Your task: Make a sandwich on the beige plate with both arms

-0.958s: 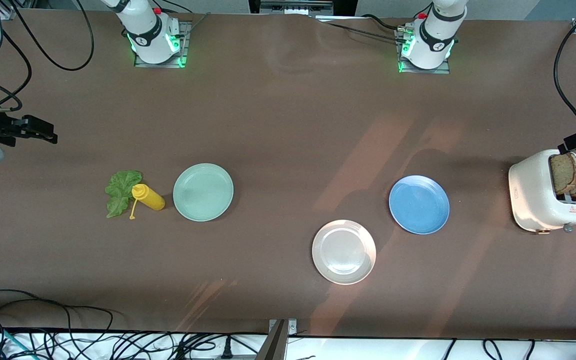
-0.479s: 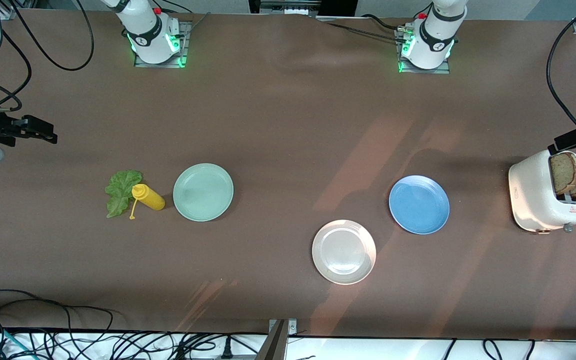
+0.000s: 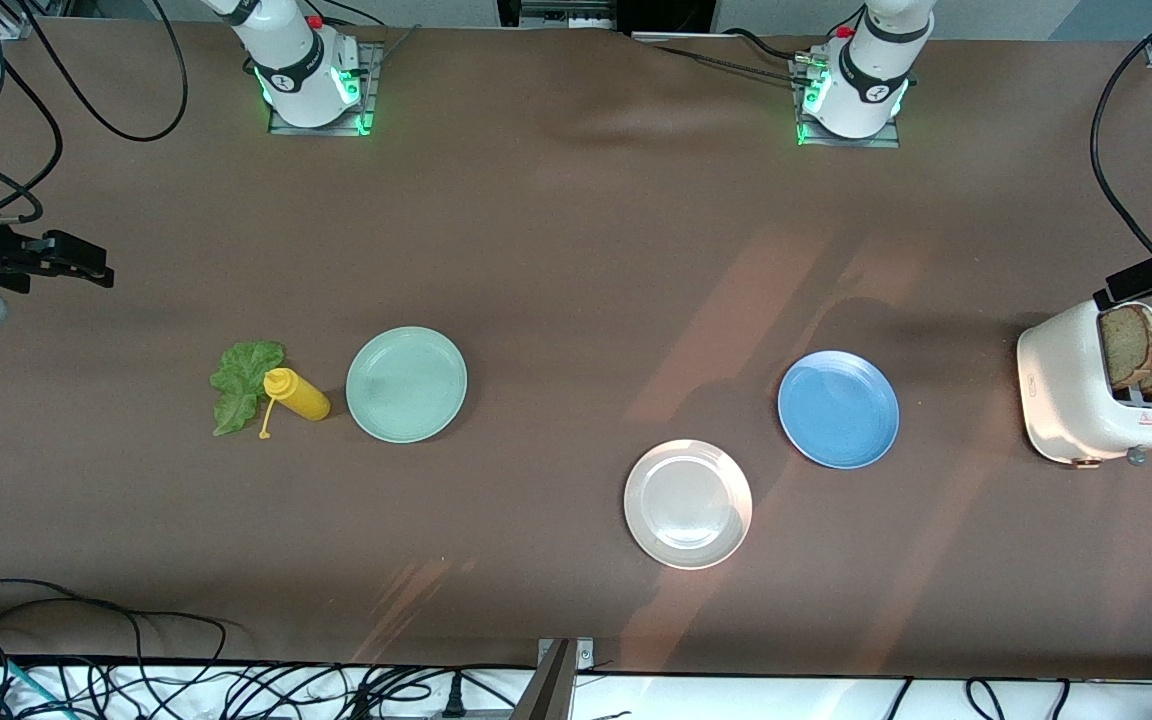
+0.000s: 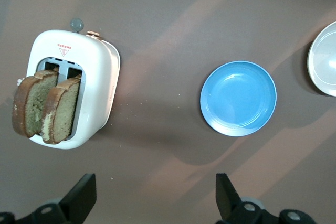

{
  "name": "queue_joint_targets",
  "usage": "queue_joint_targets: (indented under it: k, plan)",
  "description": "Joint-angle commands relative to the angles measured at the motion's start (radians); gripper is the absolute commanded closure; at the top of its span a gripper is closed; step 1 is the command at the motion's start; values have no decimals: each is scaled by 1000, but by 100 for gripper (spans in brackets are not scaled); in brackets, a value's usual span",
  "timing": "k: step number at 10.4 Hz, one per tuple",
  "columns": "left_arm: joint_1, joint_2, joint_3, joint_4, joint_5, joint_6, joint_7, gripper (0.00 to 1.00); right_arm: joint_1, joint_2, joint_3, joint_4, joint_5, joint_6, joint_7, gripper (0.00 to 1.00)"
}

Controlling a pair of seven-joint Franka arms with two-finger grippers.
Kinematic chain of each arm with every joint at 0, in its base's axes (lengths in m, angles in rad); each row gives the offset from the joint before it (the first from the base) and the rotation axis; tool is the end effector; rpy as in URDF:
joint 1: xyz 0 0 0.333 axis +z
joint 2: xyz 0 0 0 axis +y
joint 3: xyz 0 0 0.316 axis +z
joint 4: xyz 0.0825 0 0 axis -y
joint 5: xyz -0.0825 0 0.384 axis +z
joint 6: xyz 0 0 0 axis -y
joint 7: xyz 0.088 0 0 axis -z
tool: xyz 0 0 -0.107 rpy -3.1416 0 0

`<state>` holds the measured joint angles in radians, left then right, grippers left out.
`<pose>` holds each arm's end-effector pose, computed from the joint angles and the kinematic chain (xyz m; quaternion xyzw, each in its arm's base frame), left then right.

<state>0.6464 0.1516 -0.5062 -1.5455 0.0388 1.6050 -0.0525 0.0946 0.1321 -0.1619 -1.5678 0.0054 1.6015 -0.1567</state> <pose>0.5849 0.1065 0.5621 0.9946 0.0958 -0.0357 0.0189 0.5906 -0.0337 0.5536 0.9978 0.0446 -0.0489 0.0025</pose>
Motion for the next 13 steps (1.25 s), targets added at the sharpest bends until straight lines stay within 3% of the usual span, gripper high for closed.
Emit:
queue_joint_targets:
  k: [1,7,13]
  plan:
    - [6,-12,2,4,-24,-7,-4,0,-1,-8,-2,-4,8,3,9,0]
    - [24,-4,11,2,-13,-1,13,0,-3,-8,-2,-4,10,3,9,0]
    - [73,113,12,8,128,62,155,0,-3,-8,-2,-4,10,3,9,0]
